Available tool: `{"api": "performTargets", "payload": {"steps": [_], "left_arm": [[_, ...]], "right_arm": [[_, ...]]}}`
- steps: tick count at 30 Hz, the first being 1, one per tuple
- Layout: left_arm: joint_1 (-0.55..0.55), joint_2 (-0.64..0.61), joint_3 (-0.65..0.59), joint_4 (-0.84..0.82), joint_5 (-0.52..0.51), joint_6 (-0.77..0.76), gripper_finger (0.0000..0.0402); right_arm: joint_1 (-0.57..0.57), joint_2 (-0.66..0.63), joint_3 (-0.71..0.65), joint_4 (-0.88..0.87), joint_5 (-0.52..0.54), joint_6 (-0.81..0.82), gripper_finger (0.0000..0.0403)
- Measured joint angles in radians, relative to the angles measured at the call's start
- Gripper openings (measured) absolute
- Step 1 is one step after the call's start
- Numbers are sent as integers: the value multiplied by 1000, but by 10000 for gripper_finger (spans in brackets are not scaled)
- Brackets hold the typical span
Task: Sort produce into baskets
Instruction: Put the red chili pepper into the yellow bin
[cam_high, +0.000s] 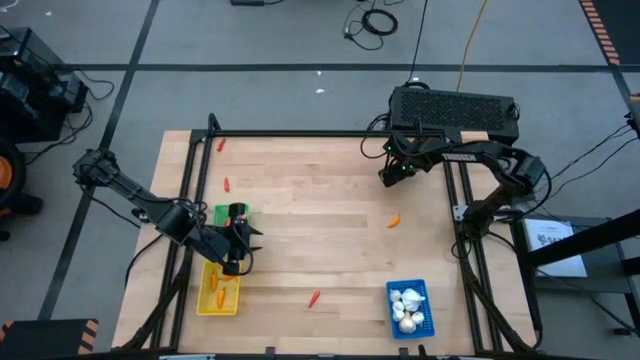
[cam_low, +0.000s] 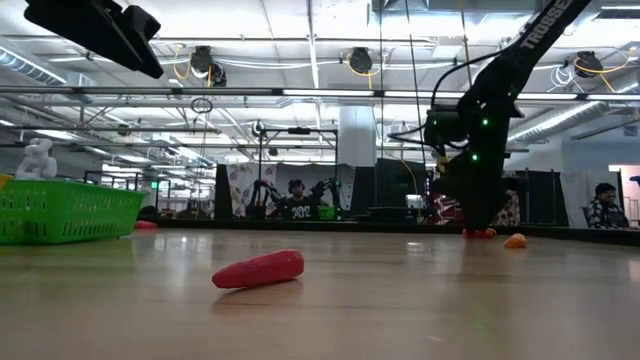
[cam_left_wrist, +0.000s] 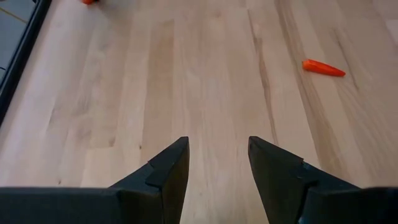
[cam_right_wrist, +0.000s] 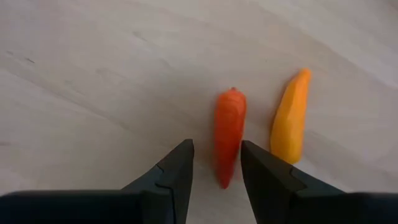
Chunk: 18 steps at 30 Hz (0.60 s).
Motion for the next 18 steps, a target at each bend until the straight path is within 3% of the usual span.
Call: {"api": "performTargets", "payload": {"steps": [9,18], "left_arm": [[3,0,0,14,6,-5,173],[3,0,0,15,6,0,173]], "right_arm": [[-2,92,10,-3,5,2,118],[5,21,-3,-15,-5,-1,24]]}}
